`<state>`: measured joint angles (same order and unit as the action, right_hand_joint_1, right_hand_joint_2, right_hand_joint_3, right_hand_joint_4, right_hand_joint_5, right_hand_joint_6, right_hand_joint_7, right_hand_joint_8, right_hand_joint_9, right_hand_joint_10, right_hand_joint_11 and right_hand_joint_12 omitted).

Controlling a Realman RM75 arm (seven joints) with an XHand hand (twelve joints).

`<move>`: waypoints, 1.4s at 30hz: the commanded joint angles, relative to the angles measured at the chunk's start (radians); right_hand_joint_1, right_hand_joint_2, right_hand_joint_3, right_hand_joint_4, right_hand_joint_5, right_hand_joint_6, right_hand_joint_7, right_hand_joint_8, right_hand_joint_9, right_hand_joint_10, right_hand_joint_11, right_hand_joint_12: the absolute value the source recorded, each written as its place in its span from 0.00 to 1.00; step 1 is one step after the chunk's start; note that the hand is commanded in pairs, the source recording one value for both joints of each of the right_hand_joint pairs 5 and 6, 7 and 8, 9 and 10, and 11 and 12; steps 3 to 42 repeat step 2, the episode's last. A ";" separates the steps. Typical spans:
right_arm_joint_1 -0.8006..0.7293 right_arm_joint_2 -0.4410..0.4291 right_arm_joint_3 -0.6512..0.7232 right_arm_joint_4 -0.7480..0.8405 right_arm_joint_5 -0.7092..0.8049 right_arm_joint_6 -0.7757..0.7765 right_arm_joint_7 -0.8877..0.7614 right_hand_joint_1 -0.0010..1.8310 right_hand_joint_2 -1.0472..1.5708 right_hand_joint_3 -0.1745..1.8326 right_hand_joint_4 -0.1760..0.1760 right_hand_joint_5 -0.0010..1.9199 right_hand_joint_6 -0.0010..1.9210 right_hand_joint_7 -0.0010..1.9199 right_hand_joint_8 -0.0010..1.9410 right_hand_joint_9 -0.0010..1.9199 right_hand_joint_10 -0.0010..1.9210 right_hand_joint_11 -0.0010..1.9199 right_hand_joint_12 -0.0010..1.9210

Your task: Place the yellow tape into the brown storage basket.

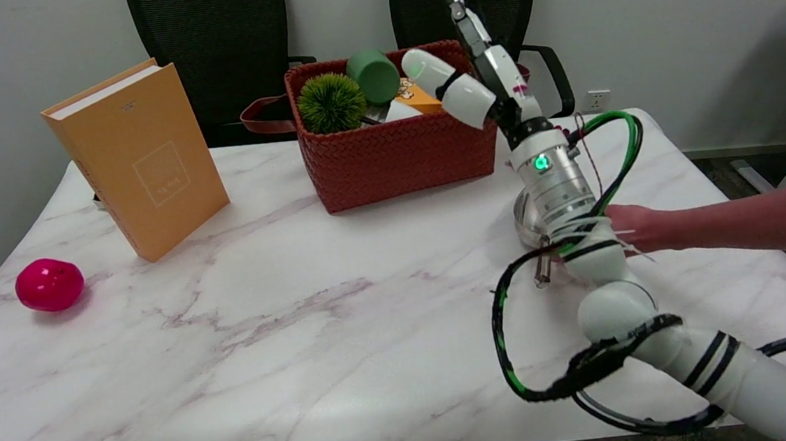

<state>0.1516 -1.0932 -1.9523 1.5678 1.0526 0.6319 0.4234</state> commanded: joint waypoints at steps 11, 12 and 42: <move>-0.167 -0.084 -0.096 0.139 -0.062 0.115 -0.216 0.24 0.79 0.00 0.50 0.00 0.00 0.00 0.00 0.00 0.00 0.00 0.00; -0.167 -0.084 -0.096 0.139 -0.062 0.115 -0.216 0.24 0.79 0.00 0.50 0.00 0.00 0.00 0.00 0.00 0.00 0.00 0.00; -0.167 -0.084 -0.096 0.139 -0.062 0.115 -0.216 0.24 0.79 0.00 0.50 0.00 0.00 0.00 0.00 0.00 0.00 0.00 0.00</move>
